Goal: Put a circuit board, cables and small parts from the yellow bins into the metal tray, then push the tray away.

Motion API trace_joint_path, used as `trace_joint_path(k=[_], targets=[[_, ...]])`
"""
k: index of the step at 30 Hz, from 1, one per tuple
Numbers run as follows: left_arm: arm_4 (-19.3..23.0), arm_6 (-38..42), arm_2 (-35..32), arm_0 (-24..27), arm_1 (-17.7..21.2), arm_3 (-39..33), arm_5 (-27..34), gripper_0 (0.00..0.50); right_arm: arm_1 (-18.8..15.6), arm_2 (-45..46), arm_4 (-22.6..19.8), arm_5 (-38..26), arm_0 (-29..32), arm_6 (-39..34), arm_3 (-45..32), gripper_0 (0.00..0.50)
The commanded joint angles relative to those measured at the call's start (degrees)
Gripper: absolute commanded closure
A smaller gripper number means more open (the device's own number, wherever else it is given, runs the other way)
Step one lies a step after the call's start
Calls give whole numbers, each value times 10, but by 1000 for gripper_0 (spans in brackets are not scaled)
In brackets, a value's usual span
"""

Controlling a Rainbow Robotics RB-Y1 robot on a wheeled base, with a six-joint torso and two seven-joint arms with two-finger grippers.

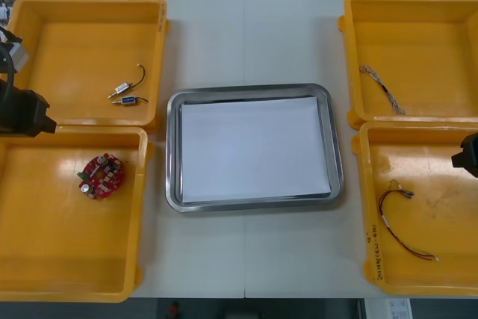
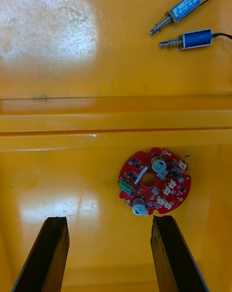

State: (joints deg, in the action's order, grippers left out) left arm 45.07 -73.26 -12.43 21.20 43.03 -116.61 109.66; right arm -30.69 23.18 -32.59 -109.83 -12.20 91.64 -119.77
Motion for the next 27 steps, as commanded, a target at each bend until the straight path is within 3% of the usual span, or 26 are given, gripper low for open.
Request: trace_joint_path(k=[1, 8, 15, 19, 27], targets=[[-6, 57, 8, -5, 25, -19, 3, 0, -9, 7, -4, -2, 5, -15, -10, 0], [-6, 57, 8, -5, 25, -19, 3, 0, -9, 7, -4, -2, 5, -15, -10, 0], [-6, 57, 8, -5, 25, -19, 3, 0, -45, -5, 1, -2, -4, -16, -28, 0], [-6, 57, 8, -5, 25, -19, 3, 0, -38, -16, 16, -2, 7, -15, -35, 0], [-6, 57, 8, -5, 25, -19, 3, 0, -13, -16, 6, -2, 18, -12, -47, 0]])
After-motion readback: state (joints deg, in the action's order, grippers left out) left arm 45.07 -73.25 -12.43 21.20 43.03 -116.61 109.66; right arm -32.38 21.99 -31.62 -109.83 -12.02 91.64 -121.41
